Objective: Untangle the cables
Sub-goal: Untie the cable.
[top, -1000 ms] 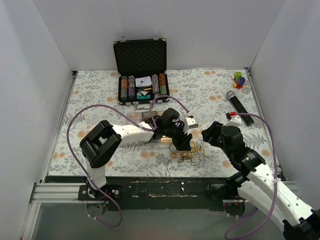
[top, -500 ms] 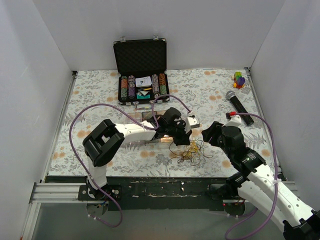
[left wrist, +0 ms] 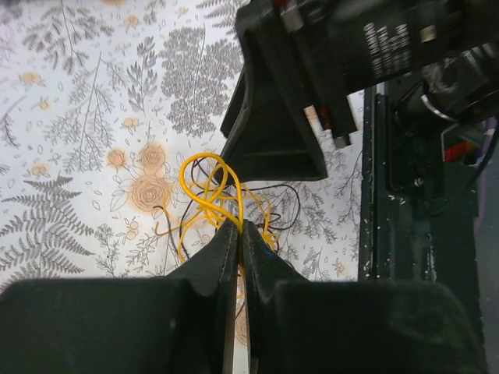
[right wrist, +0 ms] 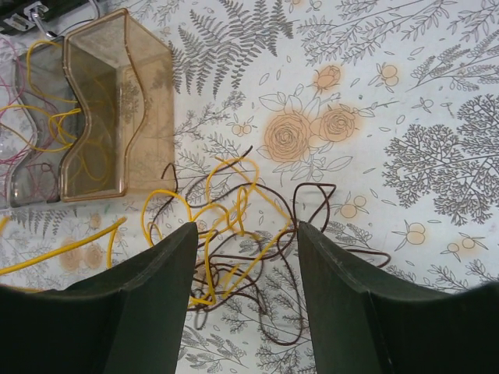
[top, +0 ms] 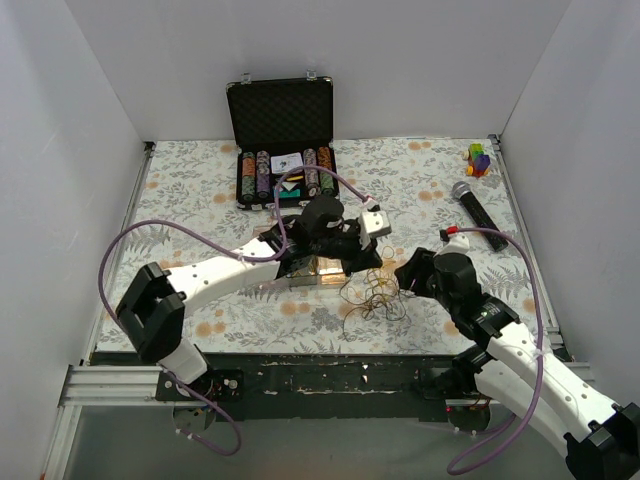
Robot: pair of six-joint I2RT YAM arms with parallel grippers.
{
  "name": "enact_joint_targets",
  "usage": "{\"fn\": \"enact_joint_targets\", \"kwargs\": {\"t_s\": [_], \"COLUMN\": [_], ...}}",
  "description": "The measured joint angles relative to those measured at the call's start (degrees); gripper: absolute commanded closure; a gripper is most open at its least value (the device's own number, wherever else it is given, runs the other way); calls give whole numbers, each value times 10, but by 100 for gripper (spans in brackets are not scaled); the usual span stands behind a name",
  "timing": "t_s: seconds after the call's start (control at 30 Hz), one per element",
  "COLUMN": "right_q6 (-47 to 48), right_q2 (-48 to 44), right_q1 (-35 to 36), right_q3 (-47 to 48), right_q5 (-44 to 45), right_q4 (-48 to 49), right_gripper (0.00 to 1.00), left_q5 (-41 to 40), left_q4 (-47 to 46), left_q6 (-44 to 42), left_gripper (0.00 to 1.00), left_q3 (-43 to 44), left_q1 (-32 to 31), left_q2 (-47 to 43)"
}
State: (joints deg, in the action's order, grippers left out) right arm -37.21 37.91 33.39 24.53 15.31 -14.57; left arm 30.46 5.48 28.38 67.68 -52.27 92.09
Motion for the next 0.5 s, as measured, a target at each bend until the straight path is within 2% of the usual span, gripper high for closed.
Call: {"fn": "enact_joint_targets", "kwargs": {"t_s": [0.1, 0.23, 0.5], "right_q6": [0, 0, -1], "right_q2": [1, 1, 33], "right_q1": [0, 0, 0], "right_q3": [0, 0, -3], "right_q5": [-13, -34, -105], "right_q4": [16, 36, 95], "right_gripper": [37, 37, 37], "left_q5": [4, 8, -1], "left_q4": [14, 25, 45], "left_q6": [0, -2, -17], "left_gripper": [97, 100, 100], "left_q3": [0, -2, 0], "left_q1": [-1, -7, -11], "left_q2": [-42, -83, -122]}}
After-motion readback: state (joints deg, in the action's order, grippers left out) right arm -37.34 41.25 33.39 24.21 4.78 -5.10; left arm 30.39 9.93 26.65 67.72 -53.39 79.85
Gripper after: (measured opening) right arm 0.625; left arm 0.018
